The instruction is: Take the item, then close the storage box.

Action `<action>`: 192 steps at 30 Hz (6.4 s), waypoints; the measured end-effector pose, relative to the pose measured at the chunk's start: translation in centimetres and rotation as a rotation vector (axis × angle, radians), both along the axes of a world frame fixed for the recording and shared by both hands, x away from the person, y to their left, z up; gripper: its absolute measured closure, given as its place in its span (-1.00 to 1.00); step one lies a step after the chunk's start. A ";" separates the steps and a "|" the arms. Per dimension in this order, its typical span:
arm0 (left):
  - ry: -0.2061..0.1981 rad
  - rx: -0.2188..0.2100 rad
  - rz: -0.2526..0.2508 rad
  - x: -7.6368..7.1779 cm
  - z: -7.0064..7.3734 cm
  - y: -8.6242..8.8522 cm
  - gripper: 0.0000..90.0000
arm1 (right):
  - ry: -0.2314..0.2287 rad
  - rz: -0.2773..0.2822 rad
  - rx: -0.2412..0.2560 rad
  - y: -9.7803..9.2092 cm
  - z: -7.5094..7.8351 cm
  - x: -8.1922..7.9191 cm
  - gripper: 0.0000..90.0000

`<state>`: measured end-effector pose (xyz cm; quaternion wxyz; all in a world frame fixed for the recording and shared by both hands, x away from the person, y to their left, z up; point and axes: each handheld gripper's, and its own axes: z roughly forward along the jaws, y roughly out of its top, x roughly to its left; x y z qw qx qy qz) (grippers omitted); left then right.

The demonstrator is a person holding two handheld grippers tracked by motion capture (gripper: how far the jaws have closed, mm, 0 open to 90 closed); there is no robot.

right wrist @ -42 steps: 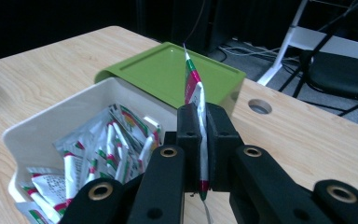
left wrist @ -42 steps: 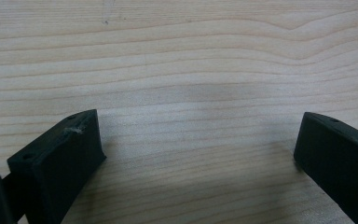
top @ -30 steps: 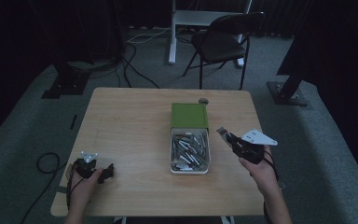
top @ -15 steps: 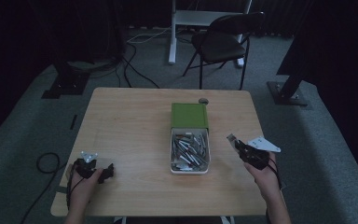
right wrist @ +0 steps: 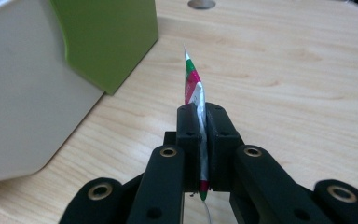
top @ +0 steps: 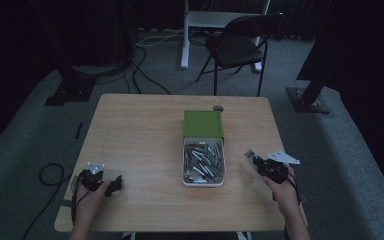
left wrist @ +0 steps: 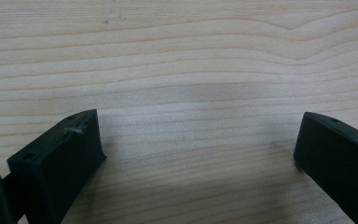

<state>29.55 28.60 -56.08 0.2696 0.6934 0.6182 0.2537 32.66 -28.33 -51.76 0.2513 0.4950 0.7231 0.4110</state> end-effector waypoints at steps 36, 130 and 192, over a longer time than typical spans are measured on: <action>0.002 -0.001 -0.001 0.0 0.0 0.0 -0.97 | 0.103 -0.143 0.008 -5.4 -3.0 1.8 0.39; 0.002 0.000 -0.003 0.0 0.0 0.0 -0.96 | 0.128 0.564 -0.158 4.3 -4.8 -3.4 -0.70; -0.211 -0.085 -0.629 -0.6 3.9 -14.0 -0.96 | -0.002 0.478 0.050 5.6 -0.8 -2.4 -0.70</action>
